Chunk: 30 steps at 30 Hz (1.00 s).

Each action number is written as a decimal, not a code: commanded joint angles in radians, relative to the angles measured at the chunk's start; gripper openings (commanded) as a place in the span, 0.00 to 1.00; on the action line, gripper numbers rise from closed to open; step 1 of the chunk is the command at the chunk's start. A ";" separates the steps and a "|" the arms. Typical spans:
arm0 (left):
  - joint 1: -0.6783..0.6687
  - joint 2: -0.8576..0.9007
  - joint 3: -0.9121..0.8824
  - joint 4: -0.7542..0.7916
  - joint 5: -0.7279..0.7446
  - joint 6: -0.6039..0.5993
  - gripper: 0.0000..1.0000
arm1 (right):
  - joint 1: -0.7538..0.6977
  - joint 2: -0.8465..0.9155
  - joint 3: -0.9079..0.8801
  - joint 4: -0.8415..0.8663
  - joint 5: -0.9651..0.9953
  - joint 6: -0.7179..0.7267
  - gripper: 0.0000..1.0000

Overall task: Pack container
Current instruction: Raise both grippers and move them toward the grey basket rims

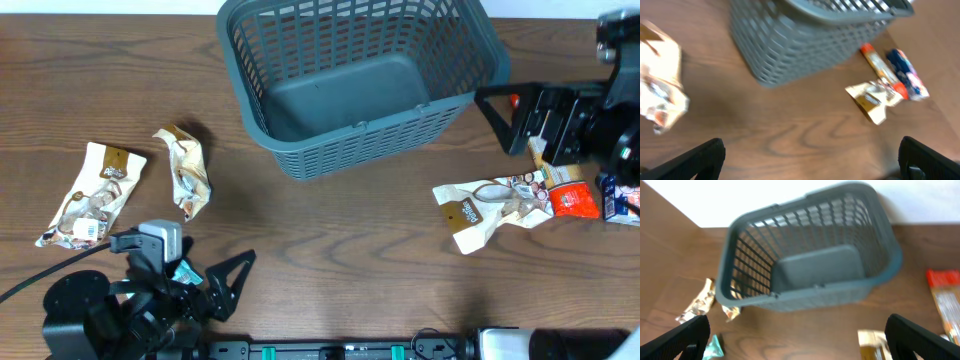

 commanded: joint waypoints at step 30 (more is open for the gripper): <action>-0.491 0.460 0.008 0.180 -0.087 -0.172 0.99 | 0.007 0.370 0.055 -0.012 -0.029 -0.219 0.99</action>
